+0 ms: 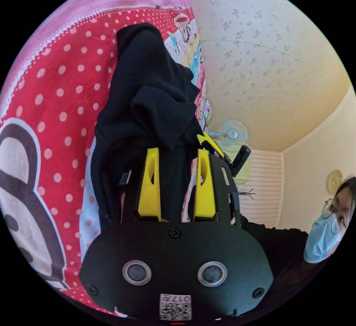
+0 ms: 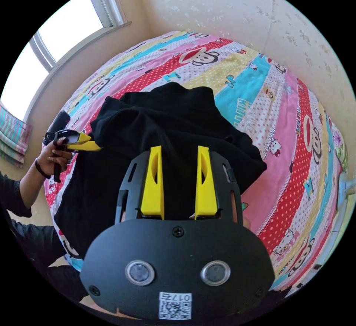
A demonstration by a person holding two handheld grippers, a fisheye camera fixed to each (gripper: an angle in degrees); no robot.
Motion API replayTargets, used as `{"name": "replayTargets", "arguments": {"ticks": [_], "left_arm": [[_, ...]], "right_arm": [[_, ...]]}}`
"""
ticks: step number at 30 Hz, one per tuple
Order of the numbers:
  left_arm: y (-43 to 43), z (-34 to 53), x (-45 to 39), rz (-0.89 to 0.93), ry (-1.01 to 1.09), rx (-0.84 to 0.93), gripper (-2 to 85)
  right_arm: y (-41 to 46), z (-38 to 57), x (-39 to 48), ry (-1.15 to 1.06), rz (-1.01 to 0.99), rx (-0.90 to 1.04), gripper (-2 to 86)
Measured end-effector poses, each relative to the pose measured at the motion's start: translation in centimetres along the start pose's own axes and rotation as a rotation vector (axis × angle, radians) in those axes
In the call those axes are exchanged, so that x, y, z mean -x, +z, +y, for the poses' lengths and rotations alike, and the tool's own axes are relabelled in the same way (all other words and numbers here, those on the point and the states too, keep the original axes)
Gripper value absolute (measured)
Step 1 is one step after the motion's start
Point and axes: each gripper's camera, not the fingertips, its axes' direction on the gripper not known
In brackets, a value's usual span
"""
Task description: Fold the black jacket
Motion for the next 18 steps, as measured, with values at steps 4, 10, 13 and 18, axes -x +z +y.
{"name": "replayTargets", "arguments": {"ticks": [4, 10, 13, 18], "left_arm": [[-0.3, -0.3, -0.2, 0.010, -0.023, -0.063, 3.7], [-3.0, -4.1, -8.4, -0.066, 0.175, -0.052, 0.0], [-4.3, -7.7, -14.0, -0.003, 0.348, -0.036, -0.2], [-6.1, -6.8, -17.3, -0.147, 0.614, 0.019, -0.2]], "right_arm": [[-0.1, 0.9, -0.5, 0.028, -0.044, -0.016, 5.7], [-5.0, 1.0, -3.8, 0.131, -0.106, -0.143, 3.9], [-8.6, 1.5, -5.1, 0.182, -0.087, -0.282, 3.8], [-9.3, 3.9, -3.3, 0.107, -0.054, -0.377, 4.3]]}}
